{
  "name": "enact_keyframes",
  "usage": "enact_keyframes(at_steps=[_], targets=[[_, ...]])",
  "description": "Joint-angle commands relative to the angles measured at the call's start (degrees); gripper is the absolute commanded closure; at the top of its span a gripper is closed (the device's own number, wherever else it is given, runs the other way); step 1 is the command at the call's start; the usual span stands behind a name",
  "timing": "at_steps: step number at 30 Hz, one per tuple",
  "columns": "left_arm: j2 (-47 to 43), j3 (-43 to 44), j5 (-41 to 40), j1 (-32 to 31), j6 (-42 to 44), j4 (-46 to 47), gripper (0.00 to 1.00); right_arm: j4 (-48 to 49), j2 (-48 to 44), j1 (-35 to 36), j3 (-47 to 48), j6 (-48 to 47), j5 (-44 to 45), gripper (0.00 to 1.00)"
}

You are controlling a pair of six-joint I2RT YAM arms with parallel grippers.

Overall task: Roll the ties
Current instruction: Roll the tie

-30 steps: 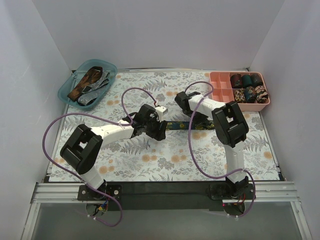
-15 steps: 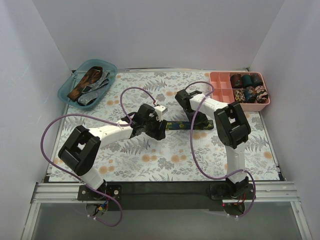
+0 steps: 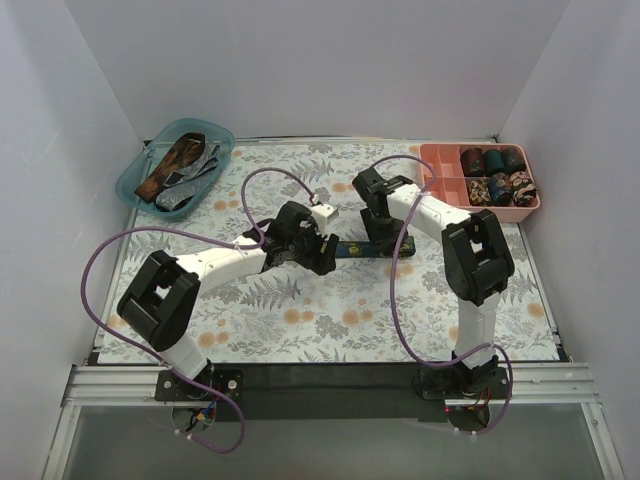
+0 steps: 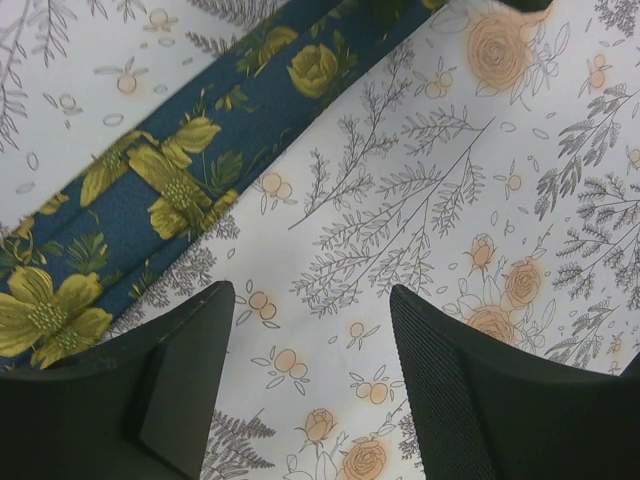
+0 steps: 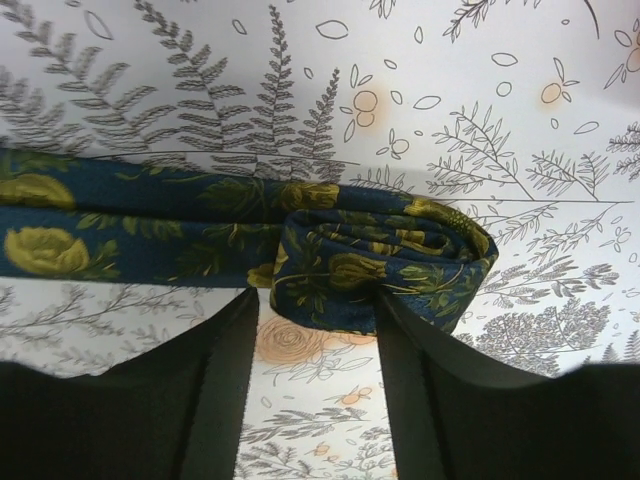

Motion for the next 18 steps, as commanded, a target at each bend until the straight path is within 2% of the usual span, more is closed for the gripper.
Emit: enact_keyframes(at_steps=[1, 6, 10, 13, 14, 15, 18], targets=[[-0.2, 3.4, 0.2, 0.2, 2.5, 0.6, 0.40, 1.4, -5.0, -0.5, 0.6, 1.2, -3.4, 0.51], [2.6, 7.4, 0.2, -0.4, 7.8, 2.4, 0.29, 2.0, -10.0, -3.1, -0.2, 0.5, -7.4, 0.35], [7.2, 12.1, 0.9, -2.5, 16.0, 4.0, 0.25, 4.4, -15.1, -7.5, -3.8, -0.1, -13.9, 0.25], [10.9, 16.1, 1.9, -4.5, 21.3, 5.3, 0.22, 8.6, -20.0, -14.0, -9.5, -1.0, -23.2, 0.19], [11.9, 17.2, 3.5, -4.9, 24.7, 5.3, 0.22, 11.9, -21.4, -16.2, -11.7, -1.0, -29.4, 0.16], [12.8, 18.5, 4.4, -5.2, 26.1, 5.4, 0.21, 13.8, -23.7, -20.8, -13.8, -1.0, -33.2, 0.14], [17.3, 23.1, 8.1, -6.2, 30.3, 5.3, 0.20, 20.7, -26.3, -28.7, -21.4, -0.7, -44.5, 0.14]])
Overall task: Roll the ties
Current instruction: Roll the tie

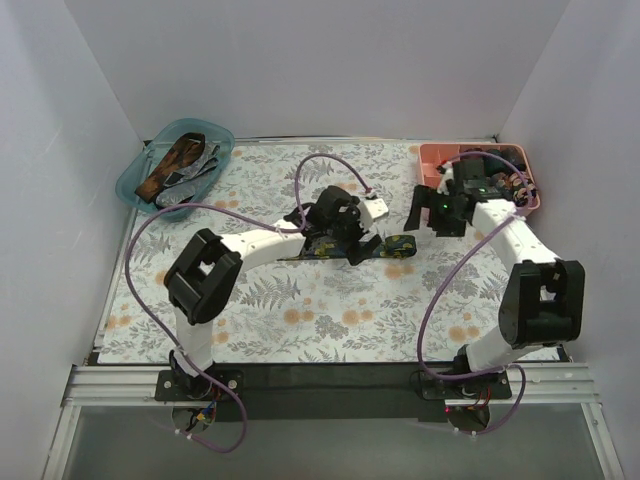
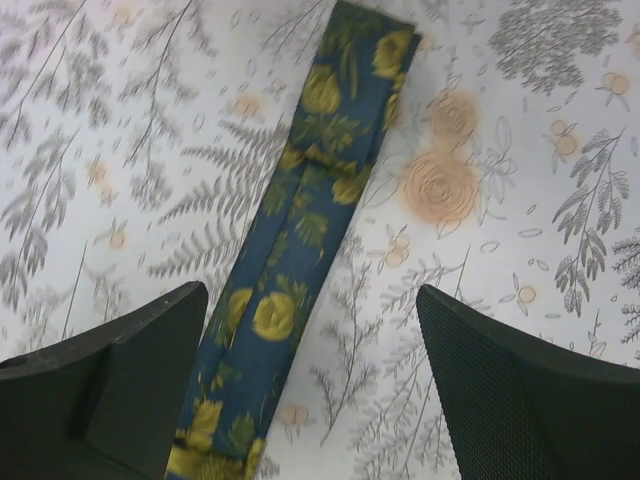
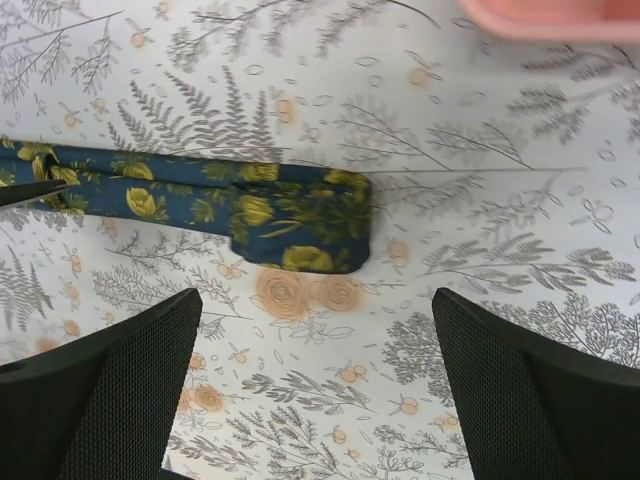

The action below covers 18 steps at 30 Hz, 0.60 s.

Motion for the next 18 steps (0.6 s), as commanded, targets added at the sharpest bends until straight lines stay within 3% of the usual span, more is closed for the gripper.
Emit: enact_keyframes(at_steps=[1, 9, 18], targets=[[2.8, 6.3, 5.4, -1.1, 8.7, 1.5, 0.20, 9.4, -2.8, -7.9, -6.9, -0.1, -17.3, 0.14], [13.1, 14.2, 12.9, -2.2, 17.3, 1.5, 0.15, 16.8, -1.1, -14.3, -14.4, 0.1, -23.8, 0.16], [21.5, 21.1, 10.3, -3.1, 20.0, 1.7, 0.14, 18.7, 1.3, -16.6, -14.4, -0.4, -25.1, 0.15]])
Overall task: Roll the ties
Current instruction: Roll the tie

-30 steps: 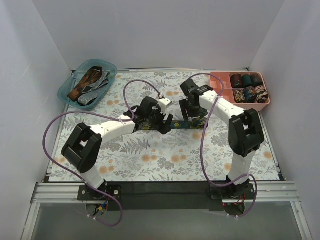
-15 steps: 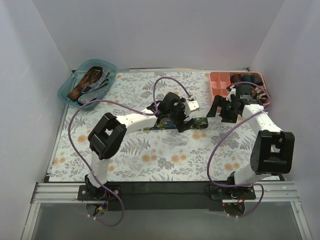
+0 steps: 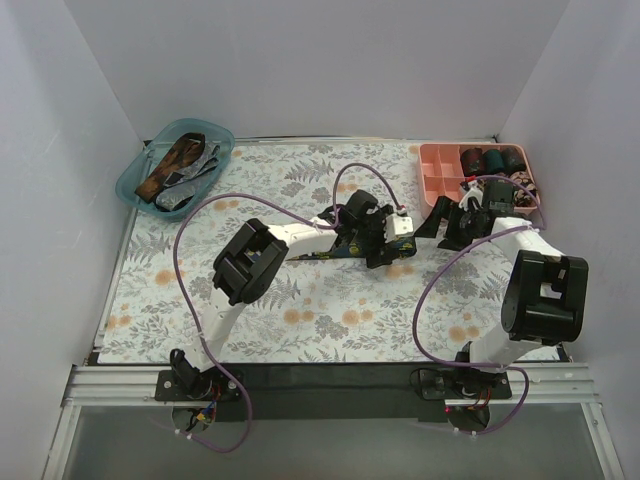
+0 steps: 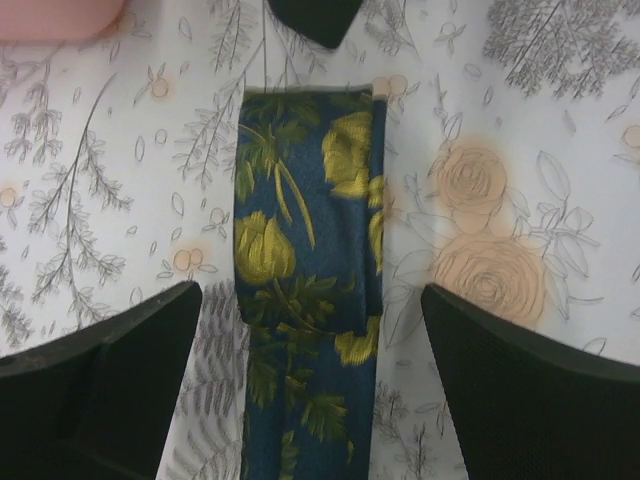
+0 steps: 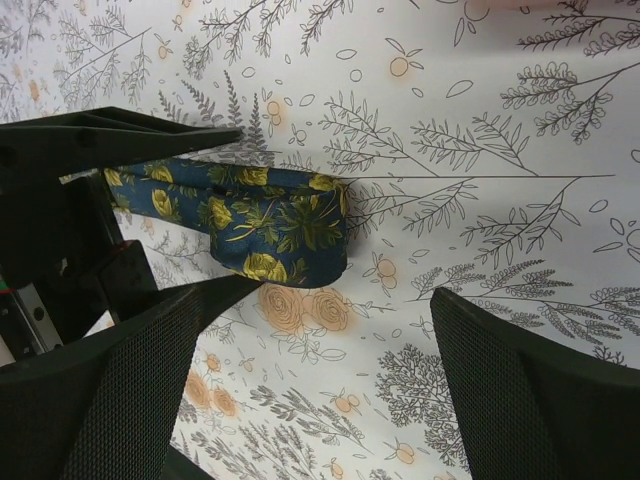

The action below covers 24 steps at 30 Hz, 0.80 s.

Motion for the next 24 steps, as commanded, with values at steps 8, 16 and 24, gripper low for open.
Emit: enact_keyframes(at_steps=[8, 16, 24], targets=[[5.0, 6.8, 0.0, -0.6, 2.1, 0.7, 0.16, 4.0, 1.8, -0.6, -0.4, 0.1, -3.2, 0.16], [5.7, 4.9, 0.2, -0.3, 1.6, 0.6, 0.49, 8.8, 3.9, -0.7, -2.2, 0.7, -5.6, 0.17], [5.5, 3.2, 1.1, 0.1, -0.2, 0.6, 0.60, 15.0, 8.2, -0.7, -2.4, 3.0, -9.1, 0.18]])
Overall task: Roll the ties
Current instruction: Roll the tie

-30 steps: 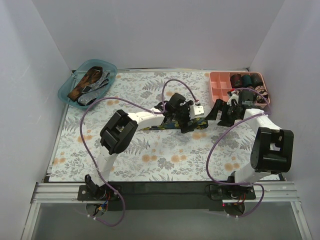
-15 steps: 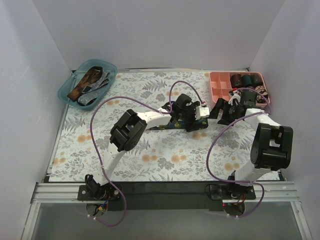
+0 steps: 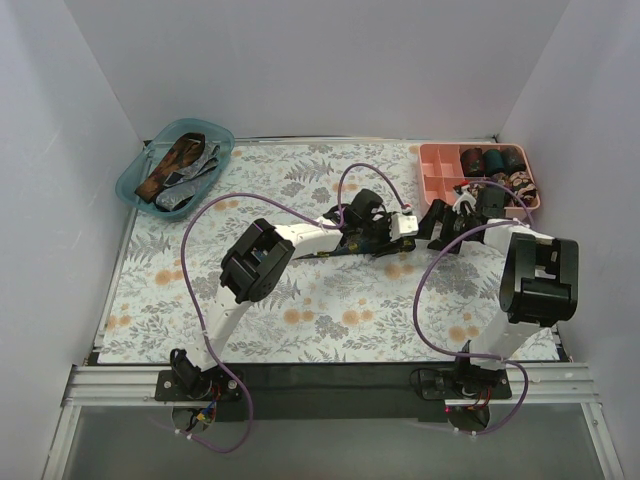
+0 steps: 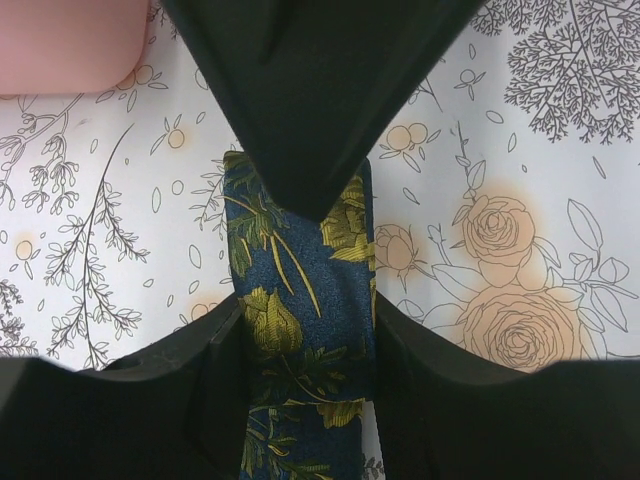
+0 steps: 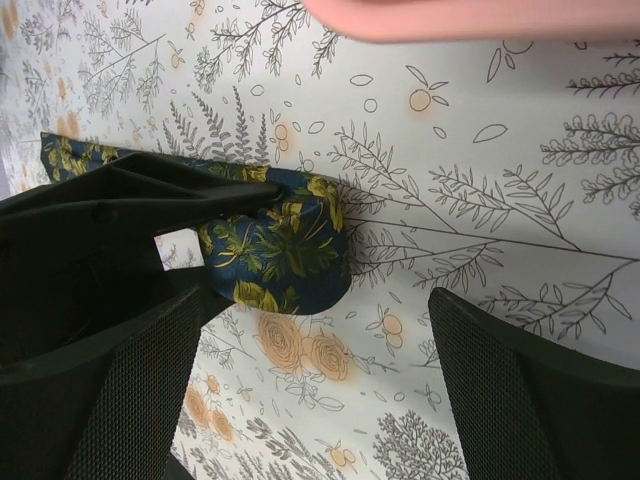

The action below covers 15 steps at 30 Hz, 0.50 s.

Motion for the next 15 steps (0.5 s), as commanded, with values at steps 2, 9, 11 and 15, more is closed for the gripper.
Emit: enact_keyframes(at_steps=[2, 9, 11, 15], targets=[[0.9, -1.7, 0.4, 0.8, -1.3, -1.4, 0.60, 6.0, 2.7, -0.3, 0.0, 1.5, -4.2, 0.18], [0.8, -2.4, 1.8, 1.6, -2.7, -1.3, 0.59, 11.8, 5.7, 0.1, -1.4, 2.0, -8.8, 0.21], [0.9, -2.3, 2.1, 1.7, -2.8, -1.2, 0.59, 12.6, 6.9, 0.6, -1.2, 2.1, -10.0, 0.22], [1.3, -2.2, 2.6, 1.7, -3.3, -1.2, 0.59, 13.9, 8.5, 2.1, -1.3, 2.1, -10.4, 0.23]])
